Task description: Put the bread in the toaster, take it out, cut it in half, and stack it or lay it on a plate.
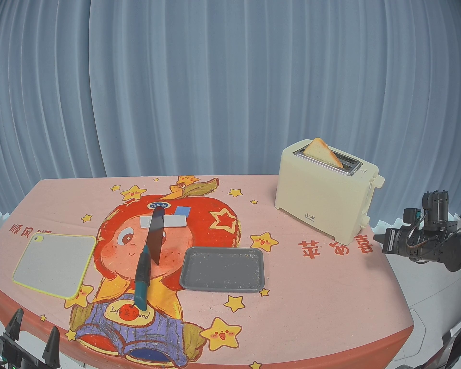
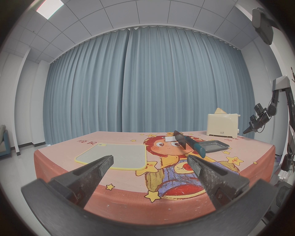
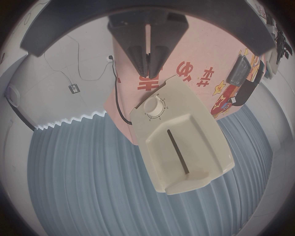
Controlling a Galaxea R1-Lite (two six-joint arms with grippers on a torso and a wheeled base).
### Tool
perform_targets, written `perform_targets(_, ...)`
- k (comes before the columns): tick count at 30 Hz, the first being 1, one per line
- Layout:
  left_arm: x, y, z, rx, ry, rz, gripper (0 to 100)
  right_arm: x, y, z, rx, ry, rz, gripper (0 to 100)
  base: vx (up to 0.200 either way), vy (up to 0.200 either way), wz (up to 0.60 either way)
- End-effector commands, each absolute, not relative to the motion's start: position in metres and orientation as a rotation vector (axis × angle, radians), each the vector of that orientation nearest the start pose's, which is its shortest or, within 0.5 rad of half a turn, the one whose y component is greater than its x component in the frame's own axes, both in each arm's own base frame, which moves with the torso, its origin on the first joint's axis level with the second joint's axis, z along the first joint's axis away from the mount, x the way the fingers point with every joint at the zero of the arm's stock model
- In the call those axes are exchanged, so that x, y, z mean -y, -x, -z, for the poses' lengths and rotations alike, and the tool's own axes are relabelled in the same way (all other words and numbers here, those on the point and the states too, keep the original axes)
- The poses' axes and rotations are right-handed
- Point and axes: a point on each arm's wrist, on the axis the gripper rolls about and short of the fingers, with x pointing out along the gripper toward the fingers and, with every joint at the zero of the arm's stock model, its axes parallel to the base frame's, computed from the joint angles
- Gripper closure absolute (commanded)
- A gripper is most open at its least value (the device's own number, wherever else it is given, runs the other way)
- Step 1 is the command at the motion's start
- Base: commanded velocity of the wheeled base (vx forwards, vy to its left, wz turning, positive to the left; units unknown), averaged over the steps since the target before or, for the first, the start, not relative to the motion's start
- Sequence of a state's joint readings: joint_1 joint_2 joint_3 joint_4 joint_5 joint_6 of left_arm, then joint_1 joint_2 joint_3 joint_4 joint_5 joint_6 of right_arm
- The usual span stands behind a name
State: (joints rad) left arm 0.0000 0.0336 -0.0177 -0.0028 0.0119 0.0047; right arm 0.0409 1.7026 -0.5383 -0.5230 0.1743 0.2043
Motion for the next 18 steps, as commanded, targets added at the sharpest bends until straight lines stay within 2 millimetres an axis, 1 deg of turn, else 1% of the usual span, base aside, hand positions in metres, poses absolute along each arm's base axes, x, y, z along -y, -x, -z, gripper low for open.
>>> perform_targets(1,0.0,0.02,-0.077,-0.032,-0.005,-0.012,0,-0.017,-0.262,-0.101,-0.68,-0.237,-0.148,100,0.0,0.0,0.0)
perform_targets(4,0.0,0.02,-0.077,-0.032,-0.005,-0.012,0,-0.019,-0.266,-0.097,-0.693,-0.239,-0.151,100,0.0,0.0,0.0)
perform_targets(7,0.0,0.02,-0.077,-0.032,-0.005,-0.012,0,-0.023,-0.271,-0.101,-0.678,-0.246,-0.159,100,0.0,0.0,0.0)
perform_targets(11,0.0,0.02,-0.077,-0.032,-0.005,-0.012,0,-0.025,-0.278,-0.103,-0.668,-0.3,-0.125,100,0.0,0.0,0.0)
perform_targets(18,0.0,0.02,-0.077,-0.032,-0.005,-0.012,0,-0.024,-0.282,-0.099,-0.678,-0.31,-0.113,100,0.0,0.0,0.0)
